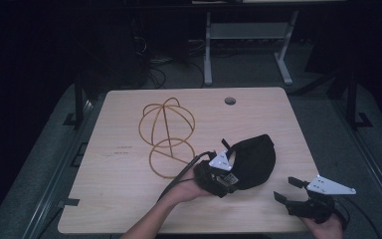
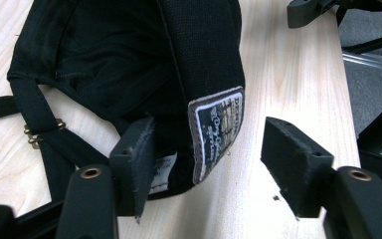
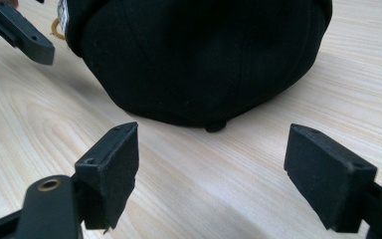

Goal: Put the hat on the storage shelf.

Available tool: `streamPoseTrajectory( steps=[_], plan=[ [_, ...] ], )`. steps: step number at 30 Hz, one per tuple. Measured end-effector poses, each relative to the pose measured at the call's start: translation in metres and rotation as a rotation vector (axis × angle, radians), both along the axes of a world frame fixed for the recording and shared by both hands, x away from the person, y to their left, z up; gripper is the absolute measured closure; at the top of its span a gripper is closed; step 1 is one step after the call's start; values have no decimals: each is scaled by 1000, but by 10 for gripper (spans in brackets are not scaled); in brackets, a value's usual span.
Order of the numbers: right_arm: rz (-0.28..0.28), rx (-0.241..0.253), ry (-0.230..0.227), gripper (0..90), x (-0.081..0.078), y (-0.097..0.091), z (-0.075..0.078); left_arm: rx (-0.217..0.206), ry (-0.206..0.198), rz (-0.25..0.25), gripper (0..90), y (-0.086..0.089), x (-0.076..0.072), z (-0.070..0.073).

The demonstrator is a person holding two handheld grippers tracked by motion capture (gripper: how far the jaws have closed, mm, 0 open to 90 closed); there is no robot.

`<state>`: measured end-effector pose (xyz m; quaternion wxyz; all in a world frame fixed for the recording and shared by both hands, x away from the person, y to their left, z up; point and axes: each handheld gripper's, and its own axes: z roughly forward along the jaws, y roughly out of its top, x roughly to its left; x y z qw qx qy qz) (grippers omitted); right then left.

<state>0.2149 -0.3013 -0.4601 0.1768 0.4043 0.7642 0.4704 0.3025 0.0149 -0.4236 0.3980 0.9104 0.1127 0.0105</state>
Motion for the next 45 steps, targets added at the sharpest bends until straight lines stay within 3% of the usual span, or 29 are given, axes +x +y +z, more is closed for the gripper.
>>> streamPoseTrajectory(
  steps=[7, 12, 18, 23, 28, 33, 45],
  plan=[
    [15, 23, -6, 202, 1, 2, 1, -10, -9, -34, 527, -4, -1, 0],
    [29, 25, -12, 200, 2, 4, 1, -10, -32, -61, 670, -7, -2, 2],
    [41, 23, -4, 162, 5, 11, 1, -12, -37, -95, 713, -9, -3, 5],
    [40, 28, -29, 156, 5, 15, 2, -13, -49, -129, 748, -13, -4, 10],
    [79, 57, -62, 256, 6, 17, 4, -20, -57, -176, 784, -17, -12, 16],
    [101, 49, -74, 295, 7, 20, 3, -25, -67, -196, 796, -19, -15, 22],
    [134, 118, -138, 389, 5, 24, 10, -72, -91, -278, 805, -28, -18, 55]
  ],
)
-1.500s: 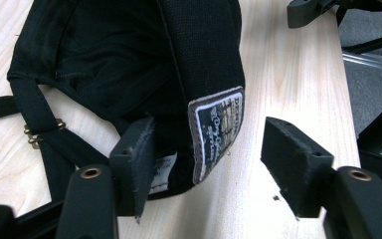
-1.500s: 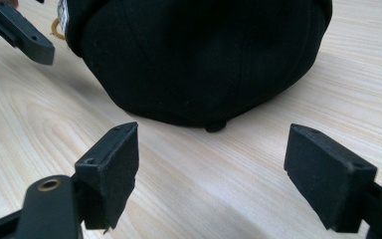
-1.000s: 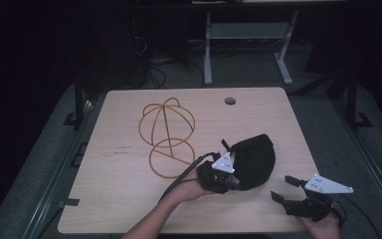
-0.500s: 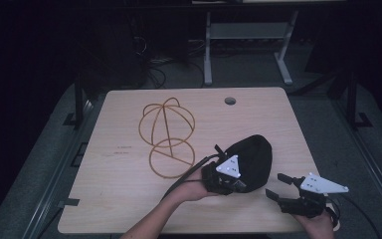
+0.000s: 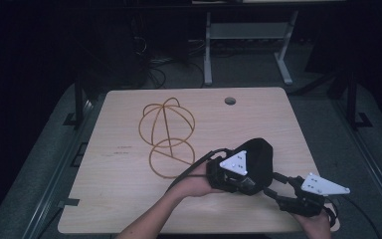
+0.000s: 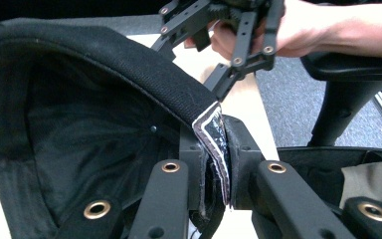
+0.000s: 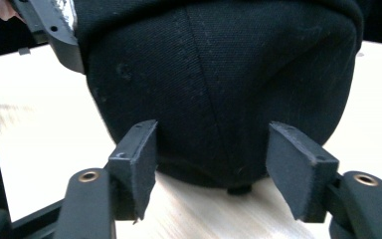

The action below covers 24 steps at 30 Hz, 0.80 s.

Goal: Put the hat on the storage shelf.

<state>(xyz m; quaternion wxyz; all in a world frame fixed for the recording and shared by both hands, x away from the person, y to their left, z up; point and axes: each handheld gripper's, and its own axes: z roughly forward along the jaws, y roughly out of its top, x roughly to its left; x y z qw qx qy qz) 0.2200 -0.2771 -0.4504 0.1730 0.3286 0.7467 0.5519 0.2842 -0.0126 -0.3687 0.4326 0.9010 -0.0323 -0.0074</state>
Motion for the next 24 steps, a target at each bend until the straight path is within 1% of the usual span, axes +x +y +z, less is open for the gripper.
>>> streamPoseTrajectory(
  steps=[1, 2, 4, 5, 6, 7, 8, 9, 11, 13, 14, 16, 18, 20, 21, 22, 24],
  plan=[
    [3, 9, -4, 404, 0, -1, 1, -3, -9, -18, 805, -2, -2, 5],
    [5, 14, -12, 419, 0, -1, 1, -7, -9, -25, 805, -3, -3, 6],
    [9, 14, -21, 448, -1, -1, 2, -17, -8, -55, 805, -5, -6, 10],
    [11, 15, -21, 461, -2, -1, 3, -14, -16, -65, 805, -7, -9, 11],
    [16, 20, -21, 478, -2, 0, 3, -14, -16, -65, 805, -7, -9, 11],
    [24, 18, -28, 505, -3, 0, 3, -3, -36, -83, 805, -11, -13, 14],
    [31, 16, -28, 534, -4, 1, 4, -3, -36, -83, 805, -11, -13, 14],
    [40, 13, -37, 565, -4, 2, 4, 7, -54, -95, 804, -13, -15, 17],
    [54, 10, -44, 652, -5, 3, 5, 0, -59, -106, 805, -14, -17, 19],
    [68, 6, -56, 730, -6, 3, 7, -3, -63, -107, 805, -13, -17, 21],
    [72, 12, -59, 769, -7, 4, 7, -6, -62, -105, 804, -12, -17, 21],
    [75, 18, -68, 820, -8, 4, 8, -8, -61, -104, 805, -10, -17, 22],
    [77, 21, -70, 829, -8, 5, 10, -13, -58, -98, 804, -7, -15, 24],
    [73, 27, -69, 837, -8, 5, 11, -18, -54, -79, 799, -4, -15, 24],
    [70, 31, -59, 839, -8, 5, 12, -19, -54, -69, 790, -2, -14, 24],
    [70, 33, -56, 840, -8, 4, 14, -25, -58, -54, 775, 1, -14, 24],
    [67, 32, -53, 844, -8, 4, 16, -24, -60, -36, 731, 5, -13, 24]
  ],
)
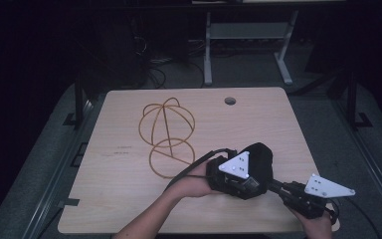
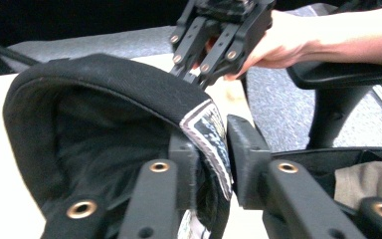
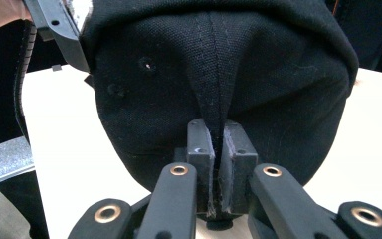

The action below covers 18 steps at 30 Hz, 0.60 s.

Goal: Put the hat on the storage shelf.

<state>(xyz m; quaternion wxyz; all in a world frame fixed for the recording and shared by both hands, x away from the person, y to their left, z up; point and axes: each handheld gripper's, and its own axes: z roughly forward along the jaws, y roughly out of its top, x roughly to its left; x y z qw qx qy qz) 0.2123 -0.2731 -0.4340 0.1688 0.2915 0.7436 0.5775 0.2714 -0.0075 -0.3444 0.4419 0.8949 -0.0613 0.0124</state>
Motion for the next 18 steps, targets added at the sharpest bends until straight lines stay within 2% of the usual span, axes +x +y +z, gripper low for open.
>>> streamPoseTrajectory(
  steps=[2, 5, 6, 7, 9, 11, 18],
  plan=[
    [-1, 3, 2, 847, 0, 0, 1, -3, 1, 15, 696, 2, 0, 0],
    [4, -3, 12, 856, 1, 1, 4, 6, -13, 63, 651, 11, 2, 1],
    [8, -7, 26, 861, 1, 1, 6, 9, -18, 73, 637, 14, 3, 2],
    [10, -12, 31, 867, 2, 0, 9, 11, -25, 102, 600, 19, 4, 3],
    [2, -4, 33, 869, 3, -3, 11, 15, -29, 111, 578, 22, 4, 4],
    [-7, -2, 35, 870, 4, -6, 14, 3, -35, 150, 553, 32, 5, 5],
    [-8, -25, 40, 870, 9, -11, 30, -19, -38, 194, 518, 52, 5, 5]
  ],
)
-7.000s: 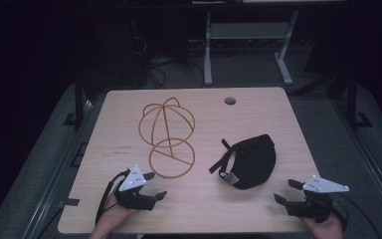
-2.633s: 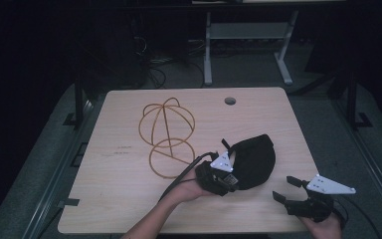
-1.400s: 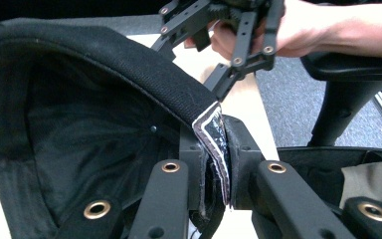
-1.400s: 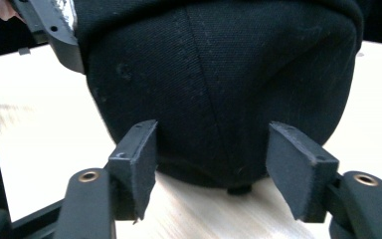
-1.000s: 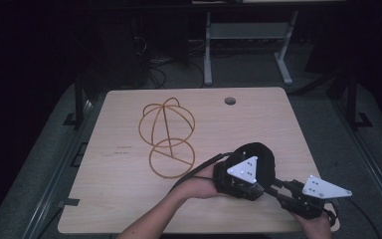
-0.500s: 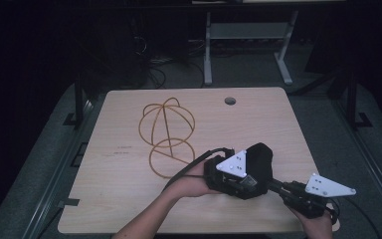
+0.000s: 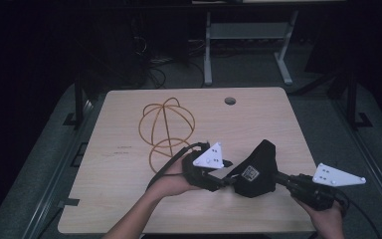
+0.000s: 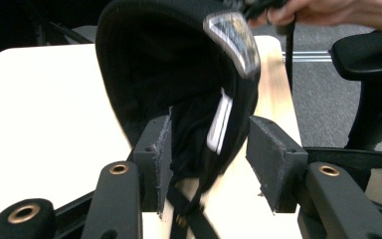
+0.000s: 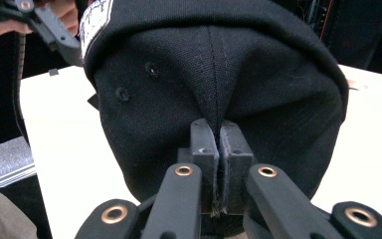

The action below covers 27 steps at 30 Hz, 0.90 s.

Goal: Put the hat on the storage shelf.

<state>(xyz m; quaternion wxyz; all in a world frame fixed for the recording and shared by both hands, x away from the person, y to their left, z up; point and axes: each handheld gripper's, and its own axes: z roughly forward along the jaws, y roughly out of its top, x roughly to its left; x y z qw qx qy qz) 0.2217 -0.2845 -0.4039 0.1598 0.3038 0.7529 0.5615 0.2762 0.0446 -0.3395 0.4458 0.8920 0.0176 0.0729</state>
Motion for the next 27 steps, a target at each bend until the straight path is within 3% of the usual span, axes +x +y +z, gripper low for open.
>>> streamPoseTrajectory(
  steps=[4, 13, 21, 27],
  plan=[
    [1, -3, 1, 872, 5, -2, 15, -1, -13, 40, 509, 16, -1, -8],
    [15, 8, 29, 873, 19, -2, 32, -25, 10, 82, 501, 39, -4, -27],
    [9, 33, 64, 872, 30, -5, 46, -45, 43, 121, 456, 51, -4, -46],
    [-5, 54, 80, 873, 38, -8, 50, -37, 43, 141, 437, 55, -7, -60]
  ],
)
